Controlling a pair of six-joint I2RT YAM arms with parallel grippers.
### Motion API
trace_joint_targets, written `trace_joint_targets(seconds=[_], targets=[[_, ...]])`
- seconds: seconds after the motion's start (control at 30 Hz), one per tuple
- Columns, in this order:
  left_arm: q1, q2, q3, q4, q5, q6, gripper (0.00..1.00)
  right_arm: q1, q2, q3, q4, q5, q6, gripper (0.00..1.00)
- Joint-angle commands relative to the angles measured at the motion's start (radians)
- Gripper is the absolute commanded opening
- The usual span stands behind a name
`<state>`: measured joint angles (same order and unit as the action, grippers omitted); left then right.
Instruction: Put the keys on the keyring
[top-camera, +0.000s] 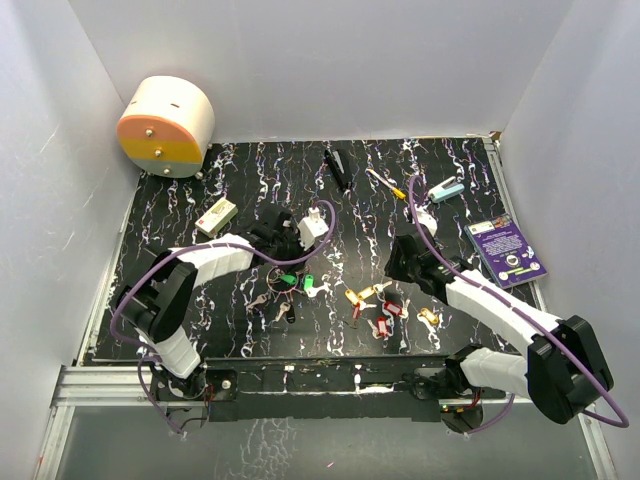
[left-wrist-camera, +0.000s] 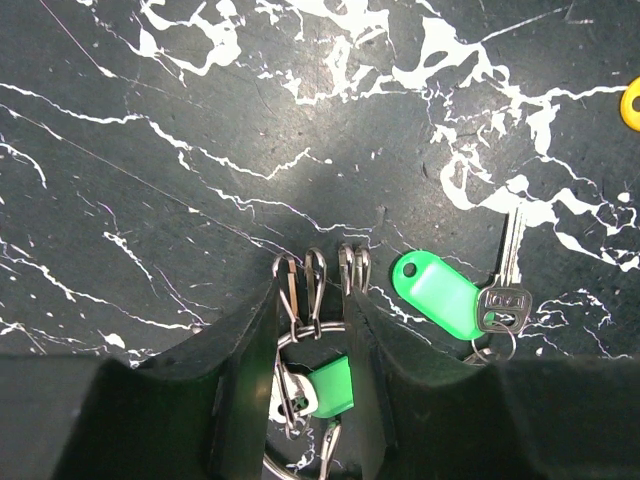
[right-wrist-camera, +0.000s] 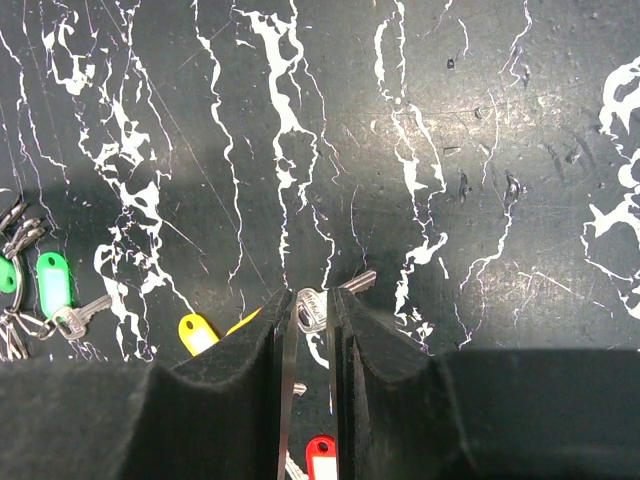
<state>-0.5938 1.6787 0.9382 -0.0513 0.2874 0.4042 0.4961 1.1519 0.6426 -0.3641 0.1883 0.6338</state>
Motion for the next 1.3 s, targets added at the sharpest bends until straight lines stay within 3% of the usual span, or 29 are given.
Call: trace_joint_targets(seconds=[0.0,0.8,1.0,1.27], targets=[[-0.002,-0.007,-0.021,0.006,0.018,0.007,0.3,-0.003,-0.028,0.0,0.057,0.019,0.006,0.23],[-0.002,0.007,-0.093,0.085,-0.132,0.015,0.22,-0.003,-0.018,0.002,0.057,0.006,0.008,0.22],[-0.001,0.016,-0.09,0.068,-0.107,0.014,0.09,-0.002,-0.023,0.004,0.051,0.01,0.004,0.22],[-0.001,-0.021,-0.083,0.054,-0.072,0.002,0.04,-0.002,-0.021,0.002,0.053,0.006,0.009,0.22]])
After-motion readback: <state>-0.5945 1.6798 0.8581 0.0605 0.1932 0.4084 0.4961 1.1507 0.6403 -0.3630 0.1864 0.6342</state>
